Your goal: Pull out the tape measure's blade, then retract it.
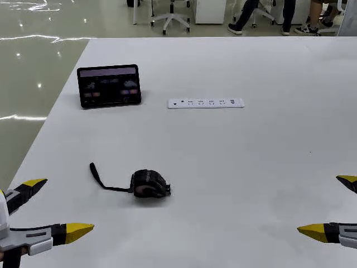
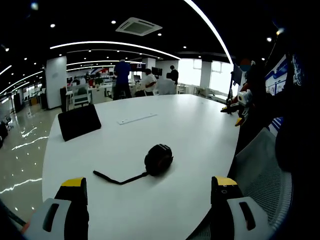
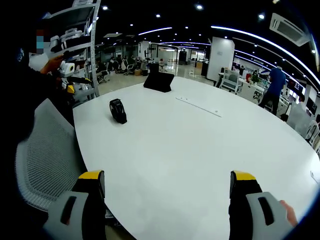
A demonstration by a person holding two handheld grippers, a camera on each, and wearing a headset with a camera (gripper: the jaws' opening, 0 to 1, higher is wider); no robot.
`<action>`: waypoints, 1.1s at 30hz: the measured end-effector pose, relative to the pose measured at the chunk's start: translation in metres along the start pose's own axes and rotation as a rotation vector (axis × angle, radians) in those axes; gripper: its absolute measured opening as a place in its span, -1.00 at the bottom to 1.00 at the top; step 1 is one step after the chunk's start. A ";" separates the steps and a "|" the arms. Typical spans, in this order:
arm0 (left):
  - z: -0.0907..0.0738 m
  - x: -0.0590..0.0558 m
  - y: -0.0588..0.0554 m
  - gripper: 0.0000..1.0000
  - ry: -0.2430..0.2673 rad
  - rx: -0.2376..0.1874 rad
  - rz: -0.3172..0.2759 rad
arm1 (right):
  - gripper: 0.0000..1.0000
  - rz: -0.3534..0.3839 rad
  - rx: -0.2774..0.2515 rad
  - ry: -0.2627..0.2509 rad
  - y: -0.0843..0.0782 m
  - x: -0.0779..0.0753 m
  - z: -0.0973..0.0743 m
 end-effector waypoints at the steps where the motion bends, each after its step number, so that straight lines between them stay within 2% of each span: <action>1: 0.001 0.000 0.000 1.00 -0.011 0.007 -0.005 | 1.00 0.000 0.001 0.001 0.001 0.000 0.001; 4: 0.003 0.006 0.000 1.00 0.005 0.016 0.014 | 1.00 -0.001 -0.005 0.015 0.005 0.000 0.004; 7: 0.007 0.006 0.006 1.00 -0.009 0.011 0.020 | 1.00 -0.013 -0.031 0.025 0.012 0.000 0.009; 9: 0.014 0.002 0.013 1.00 -0.056 -0.014 0.074 | 1.00 -0.038 -0.062 0.039 0.019 0.002 0.014; 10: 0.016 0.001 0.016 1.00 -0.060 -0.019 0.086 | 1.00 -0.040 -0.062 0.044 0.021 0.002 0.016; 12: 0.024 0.001 0.017 1.00 -0.082 0.013 0.102 | 1.00 -0.051 -0.051 0.057 0.024 0.002 0.023; 14: 0.033 0.002 0.021 1.00 -0.102 0.019 0.146 | 1.00 -0.066 -0.065 0.075 0.031 0.003 0.029; 15: 0.038 0.002 0.022 1.00 -0.113 0.039 0.159 | 1.00 -0.084 -0.071 0.078 0.035 0.003 0.032; 16: 0.042 0.003 0.023 1.00 -0.119 0.046 0.187 | 1.00 -0.076 -0.080 0.103 0.038 0.006 0.035; 18: 0.050 0.003 0.023 1.00 -0.146 0.080 0.246 | 1.00 -0.093 -0.092 0.113 0.044 0.005 0.042; 20: 0.057 0.002 0.025 1.00 -0.168 0.098 0.263 | 1.00 -0.116 -0.096 0.122 0.047 0.006 0.048; 22: 0.067 -0.001 0.025 1.00 -0.207 0.133 0.289 | 1.00 -0.127 -0.110 0.145 0.053 0.007 0.058; 25: 0.087 -0.007 0.024 1.00 -0.268 0.180 0.348 | 1.00 -0.153 -0.094 0.185 0.057 0.011 0.079; 28: 0.105 -0.009 0.023 1.00 -0.299 0.221 0.402 | 1.00 -0.171 -0.093 0.214 0.063 0.016 0.094; 30: 0.118 -0.014 0.023 1.00 -0.333 0.251 0.402 | 1.00 -0.189 -0.099 0.237 0.068 0.019 0.106; 33: 0.137 -0.018 0.024 0.98 -0.375 0.292 0.445 | 1.00 -0.208 -0.111 0.266 0.076 0.023 0.125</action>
Point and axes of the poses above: the centre of the closed fingertips' face, and the gripper's own axes: z roughly forward along the fingers, x roughly to its left, y roughly out of its top, the point moved 4 cm from there along -z, roughly backward along the fingers, and after that the axes turned 9 degrees about -z, right-handed, at the moved point
